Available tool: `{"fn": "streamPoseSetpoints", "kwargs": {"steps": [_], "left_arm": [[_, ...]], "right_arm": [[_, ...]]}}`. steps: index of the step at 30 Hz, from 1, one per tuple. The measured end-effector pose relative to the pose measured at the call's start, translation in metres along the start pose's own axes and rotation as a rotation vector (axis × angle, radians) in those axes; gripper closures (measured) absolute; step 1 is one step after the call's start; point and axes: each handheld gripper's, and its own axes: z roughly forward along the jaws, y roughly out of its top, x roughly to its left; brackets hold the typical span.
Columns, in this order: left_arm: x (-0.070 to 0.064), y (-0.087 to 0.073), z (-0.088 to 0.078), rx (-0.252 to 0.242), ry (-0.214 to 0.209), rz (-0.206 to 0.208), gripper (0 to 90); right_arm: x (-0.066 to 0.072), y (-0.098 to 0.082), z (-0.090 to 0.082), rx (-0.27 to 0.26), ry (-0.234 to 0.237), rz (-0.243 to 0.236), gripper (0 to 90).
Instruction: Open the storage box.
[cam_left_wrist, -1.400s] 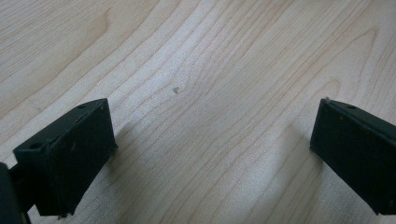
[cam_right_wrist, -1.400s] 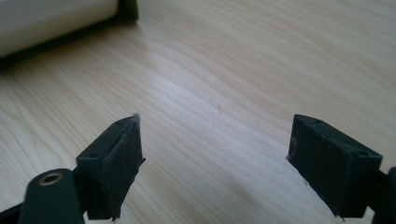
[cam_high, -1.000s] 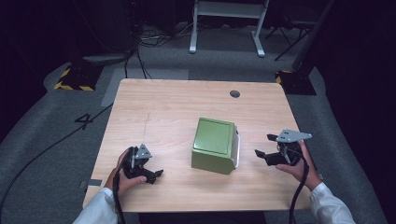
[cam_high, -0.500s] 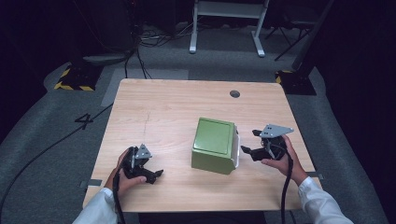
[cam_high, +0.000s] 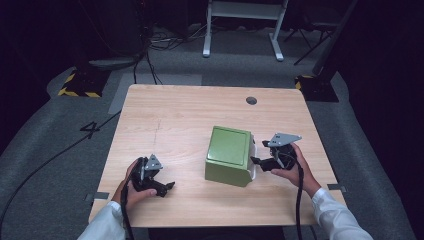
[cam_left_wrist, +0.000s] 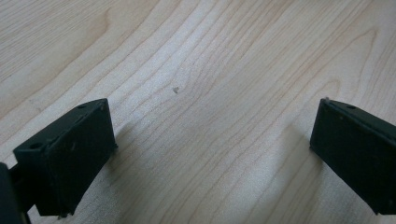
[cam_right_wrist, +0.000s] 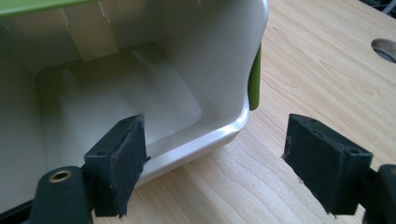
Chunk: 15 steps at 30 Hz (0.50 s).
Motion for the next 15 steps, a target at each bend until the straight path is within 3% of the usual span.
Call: {"fn": "streamPoseSetpoints", "kwargs": {"steps": [9,15], "left_arm": [[0.0,0.0,0.0,0.0,0.0,0.0,0.1],[0.0,0.0,0.0,0.0,0.0,0.0,0.1]], "right_arm": [[-0.0063,-0.0049,0.0028,-0.009,0.018,0.056,20.6],[-0.0073,-0.0067,0.0053,0.011,0.011,0.047,19.9]]}}
